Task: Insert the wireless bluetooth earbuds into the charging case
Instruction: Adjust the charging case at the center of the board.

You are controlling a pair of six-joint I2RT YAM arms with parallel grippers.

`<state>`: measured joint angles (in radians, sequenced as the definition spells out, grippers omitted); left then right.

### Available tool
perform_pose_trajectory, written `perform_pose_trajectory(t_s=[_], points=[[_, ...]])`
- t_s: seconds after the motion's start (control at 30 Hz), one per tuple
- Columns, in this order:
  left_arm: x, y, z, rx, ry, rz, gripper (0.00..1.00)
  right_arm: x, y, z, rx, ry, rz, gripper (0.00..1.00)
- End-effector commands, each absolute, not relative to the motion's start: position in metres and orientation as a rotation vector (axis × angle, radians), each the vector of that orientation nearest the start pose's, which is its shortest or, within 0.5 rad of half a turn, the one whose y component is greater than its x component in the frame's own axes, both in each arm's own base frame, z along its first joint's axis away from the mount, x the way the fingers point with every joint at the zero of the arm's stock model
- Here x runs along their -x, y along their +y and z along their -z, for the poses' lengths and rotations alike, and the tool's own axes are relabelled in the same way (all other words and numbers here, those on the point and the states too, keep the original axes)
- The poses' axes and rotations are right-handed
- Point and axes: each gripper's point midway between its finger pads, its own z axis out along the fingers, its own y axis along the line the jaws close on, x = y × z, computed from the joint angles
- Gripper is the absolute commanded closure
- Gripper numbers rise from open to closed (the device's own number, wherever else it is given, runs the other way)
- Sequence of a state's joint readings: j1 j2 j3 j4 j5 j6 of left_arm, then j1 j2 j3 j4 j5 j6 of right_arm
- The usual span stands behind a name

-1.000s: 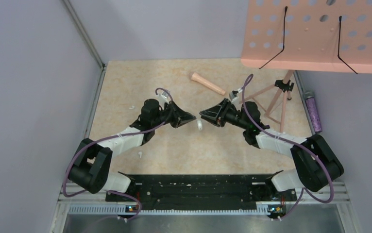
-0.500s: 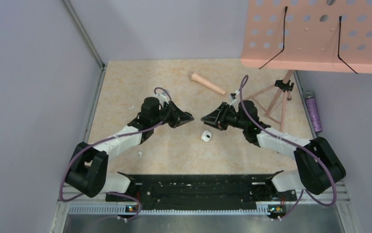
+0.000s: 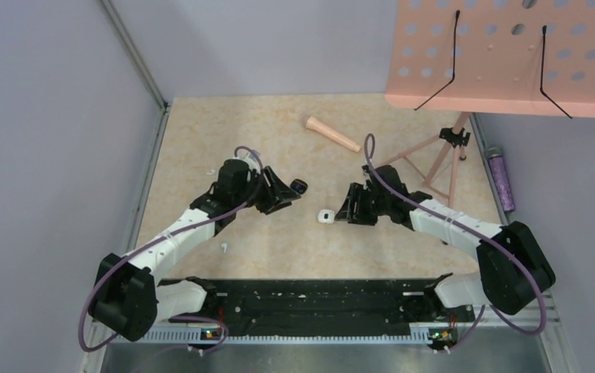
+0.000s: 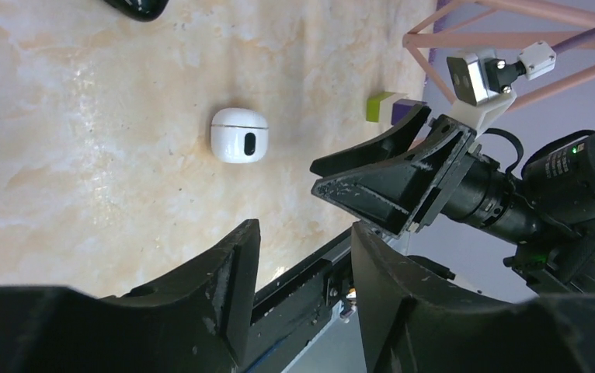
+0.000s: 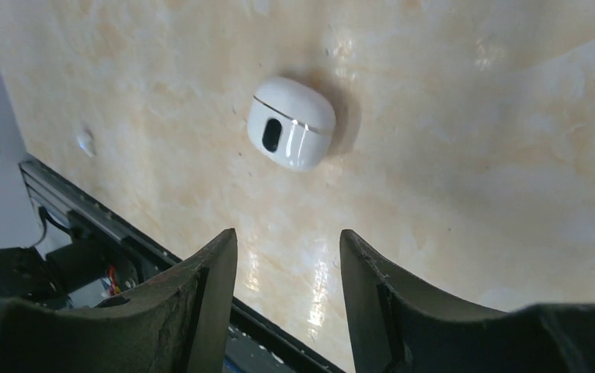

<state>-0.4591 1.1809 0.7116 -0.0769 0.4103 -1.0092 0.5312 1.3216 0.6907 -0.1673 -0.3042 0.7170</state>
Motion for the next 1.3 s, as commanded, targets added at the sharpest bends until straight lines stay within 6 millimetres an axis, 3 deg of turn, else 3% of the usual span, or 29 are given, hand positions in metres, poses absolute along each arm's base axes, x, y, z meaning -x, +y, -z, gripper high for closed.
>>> perform_pose_trajectory(t_s=[0.0, 0.7, 0.83, 1.07, 1.27], points=[[-0.259, -0.242, -0.153, 0.364, 2.365, 1.223, 0.47, -0.238, 0.249, -0.086, 0.038, 2.567, -0.861, 0.49], [-0.25, -0.244, -0.133, 0.322, 2.439, 1.206, 0.41, -0.263, 0.283, -0.057, 0.057, 2.614, -0.781, 0.47], [-0.248, -0.243, -0.129, 0.311, 2.454, 1.195, 0.38, -0.269, 0.276, -0.056, 0.061, 2.611, -0.698, 0.47], [-0.246, -0.242, -0.115, 0.295, 2.506, 1.167, 0.35, -0.264, 0.264, -0.058, 0.071, 2.608, -0.617, 0.47], [-0.247, -0.252, -0.11, 0.243, 2.551, 1.155, 0.34, -0.257, 0.245, -0.043, 0.06, 2.649, -0.49, 0.47]])
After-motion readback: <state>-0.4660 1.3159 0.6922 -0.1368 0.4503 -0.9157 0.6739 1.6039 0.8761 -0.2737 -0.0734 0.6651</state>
